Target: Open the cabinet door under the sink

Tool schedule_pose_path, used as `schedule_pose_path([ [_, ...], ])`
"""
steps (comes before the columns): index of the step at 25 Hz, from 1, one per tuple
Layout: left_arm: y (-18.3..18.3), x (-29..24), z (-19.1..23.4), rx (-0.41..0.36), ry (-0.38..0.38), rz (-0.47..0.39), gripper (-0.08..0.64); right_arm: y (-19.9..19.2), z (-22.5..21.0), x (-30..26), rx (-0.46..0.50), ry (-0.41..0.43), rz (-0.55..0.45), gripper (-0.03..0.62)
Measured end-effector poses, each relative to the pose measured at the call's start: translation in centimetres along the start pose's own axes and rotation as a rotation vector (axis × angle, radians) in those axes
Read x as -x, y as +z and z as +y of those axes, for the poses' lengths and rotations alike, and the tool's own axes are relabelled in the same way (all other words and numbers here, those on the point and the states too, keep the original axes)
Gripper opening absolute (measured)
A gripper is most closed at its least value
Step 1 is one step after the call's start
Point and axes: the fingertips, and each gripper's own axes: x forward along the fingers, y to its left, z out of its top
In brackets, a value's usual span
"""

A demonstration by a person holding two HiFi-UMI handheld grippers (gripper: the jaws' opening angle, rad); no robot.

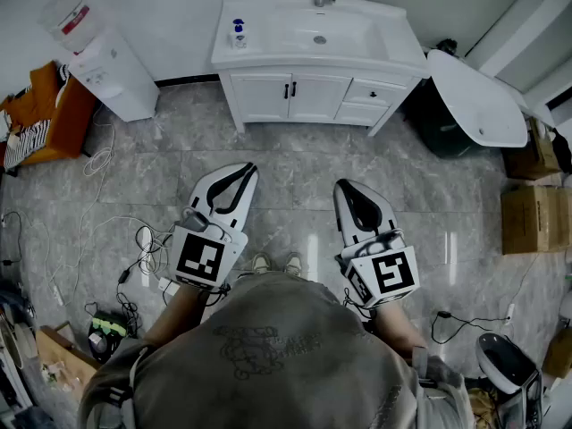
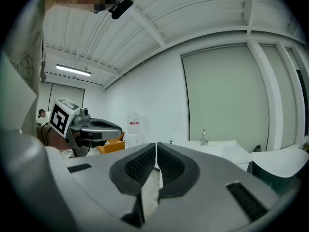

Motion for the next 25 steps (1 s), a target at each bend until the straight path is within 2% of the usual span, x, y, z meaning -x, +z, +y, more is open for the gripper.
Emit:
schedule_pose_path([
  [13,0.4,-1.1,0.2,-0.002,0.012,-0.001,0.026,0.7,-1.8,-0.6,-0.038,-0.003,-0.030,0.030],
  [25,0.5,-2.7,-1.3,0.006,0.031,0.008,0.026,0.0,-2.9,-0.1,-0.032,0.051,-0.009,0.031],
])
